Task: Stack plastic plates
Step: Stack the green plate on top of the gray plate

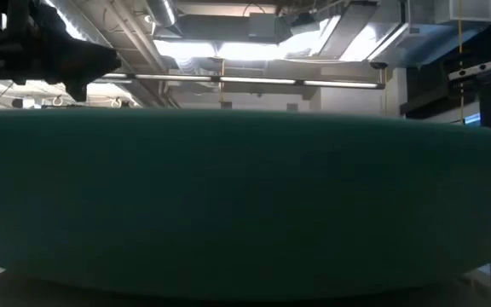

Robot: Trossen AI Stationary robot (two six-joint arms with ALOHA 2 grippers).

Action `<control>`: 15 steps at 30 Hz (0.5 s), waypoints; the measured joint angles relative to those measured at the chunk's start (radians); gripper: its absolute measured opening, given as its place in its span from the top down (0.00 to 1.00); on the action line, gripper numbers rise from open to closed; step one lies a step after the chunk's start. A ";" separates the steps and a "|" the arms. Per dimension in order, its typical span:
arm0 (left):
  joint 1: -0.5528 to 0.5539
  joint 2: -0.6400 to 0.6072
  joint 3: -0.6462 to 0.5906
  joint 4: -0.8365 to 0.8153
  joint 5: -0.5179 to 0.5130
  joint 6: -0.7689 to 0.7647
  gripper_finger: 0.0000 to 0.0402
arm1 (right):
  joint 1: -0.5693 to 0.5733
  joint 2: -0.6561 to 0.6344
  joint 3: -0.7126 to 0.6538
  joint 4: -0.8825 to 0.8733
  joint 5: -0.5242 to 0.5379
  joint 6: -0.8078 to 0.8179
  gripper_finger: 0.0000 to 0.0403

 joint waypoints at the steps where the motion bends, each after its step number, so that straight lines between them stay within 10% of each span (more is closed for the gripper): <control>1: 0.000 0.000 0.000 0.025 -0.012 0.003 0.74 | 0.000 0.000 0.000 0.000 0.009 -0.001 0.99; 15: 0.000 0.000 0.000 0.315 -0.154 0.094 0.74 | 0.000 0.003 0.000 0.063 0.703 0.107 0.99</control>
